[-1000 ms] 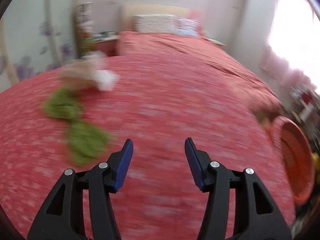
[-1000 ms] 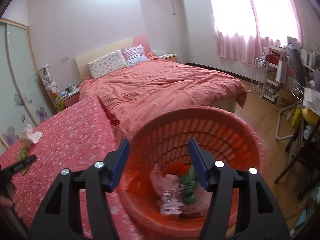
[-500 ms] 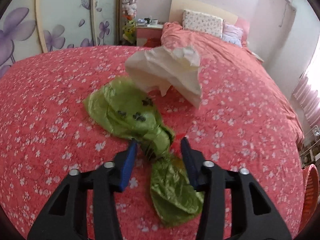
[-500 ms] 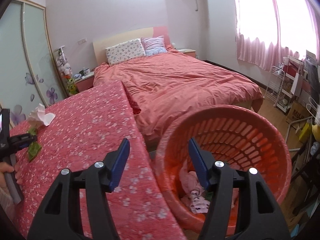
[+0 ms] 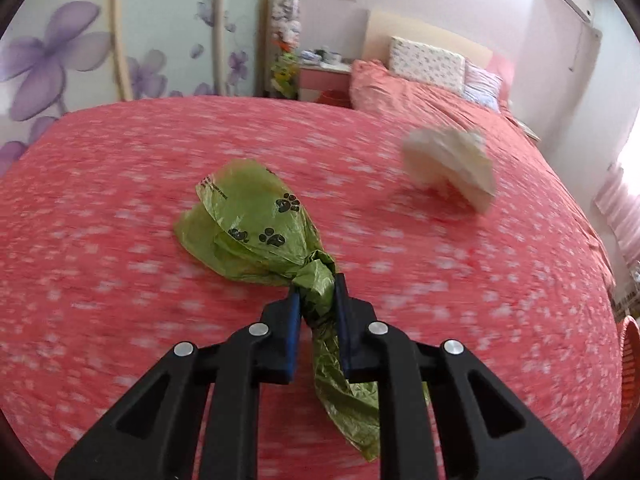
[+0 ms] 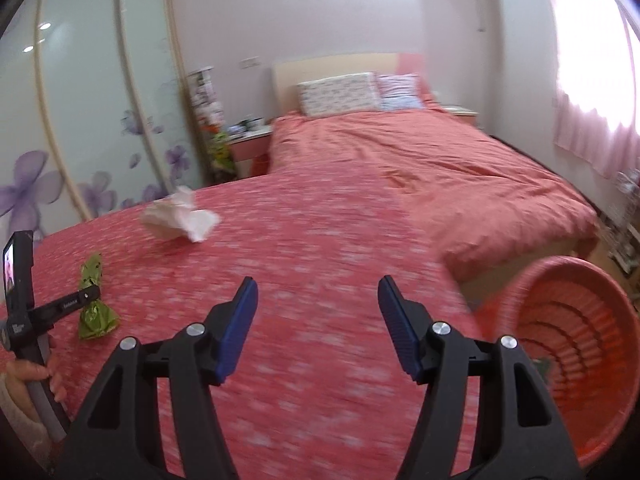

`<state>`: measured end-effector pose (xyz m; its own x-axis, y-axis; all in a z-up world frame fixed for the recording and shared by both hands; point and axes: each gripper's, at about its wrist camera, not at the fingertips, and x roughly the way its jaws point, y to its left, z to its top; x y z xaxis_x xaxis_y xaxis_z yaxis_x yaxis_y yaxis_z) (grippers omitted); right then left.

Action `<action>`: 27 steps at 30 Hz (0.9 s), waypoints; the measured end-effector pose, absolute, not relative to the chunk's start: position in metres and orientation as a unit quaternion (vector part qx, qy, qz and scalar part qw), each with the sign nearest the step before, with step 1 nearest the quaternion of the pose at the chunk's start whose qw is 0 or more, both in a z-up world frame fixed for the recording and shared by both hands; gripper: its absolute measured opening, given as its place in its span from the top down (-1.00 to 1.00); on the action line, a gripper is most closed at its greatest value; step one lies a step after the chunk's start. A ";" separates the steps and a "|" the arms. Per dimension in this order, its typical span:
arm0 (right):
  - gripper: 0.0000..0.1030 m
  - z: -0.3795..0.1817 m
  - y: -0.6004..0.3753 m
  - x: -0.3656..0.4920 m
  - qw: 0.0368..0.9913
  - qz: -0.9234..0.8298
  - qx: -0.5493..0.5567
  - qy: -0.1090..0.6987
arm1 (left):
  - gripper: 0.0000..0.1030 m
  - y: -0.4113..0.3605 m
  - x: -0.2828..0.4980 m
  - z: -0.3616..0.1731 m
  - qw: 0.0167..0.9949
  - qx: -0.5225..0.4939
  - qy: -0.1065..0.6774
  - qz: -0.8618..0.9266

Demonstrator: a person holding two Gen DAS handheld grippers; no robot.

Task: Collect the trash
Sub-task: 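Grasp the lime-green paw-print bag with the left tool while the right tool grasps the white bag, then carry both bags to the basket and open both tools to release them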

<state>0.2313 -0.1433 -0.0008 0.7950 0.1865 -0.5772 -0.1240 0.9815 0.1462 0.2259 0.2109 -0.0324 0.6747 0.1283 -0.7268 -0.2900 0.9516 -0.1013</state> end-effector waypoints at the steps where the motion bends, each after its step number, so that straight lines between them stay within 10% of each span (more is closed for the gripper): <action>1: -0.19 0.000 -0.127 0.238 0.944 0.097 0.048 0.311 | 0.70 0.219 0.222 -0.030 0.910 -0.103 0.383 0.121; 7: -0.15 0.001 -0.047 0.282 0.932 0.165 0.038 0.321 | 0.69 0.248 0.211 -0.021 0.914 -0.116 0.367 0.131; 11: 0.28 -0.012 -0.001 0.326 0.915 0.186 0.046 0.354 | 0.69 0.257 0.214 -0.017 0.916 -0.126 0.359 0.129; 27: 0.92 -0.036 0.055 0.396 0.900 0.183 0.040 0.394 | 0.69 0.266 0.226 -0.021 0.920 -0.120 0.358 0.107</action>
<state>0.3960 0.0551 -0.0359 0.6225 0.3602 -0.6948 -0.2967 0.9301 0.2165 0.2255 0.2656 -0.0214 0.7214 0.1104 -0.6836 -0.2823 0.9483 -0.1447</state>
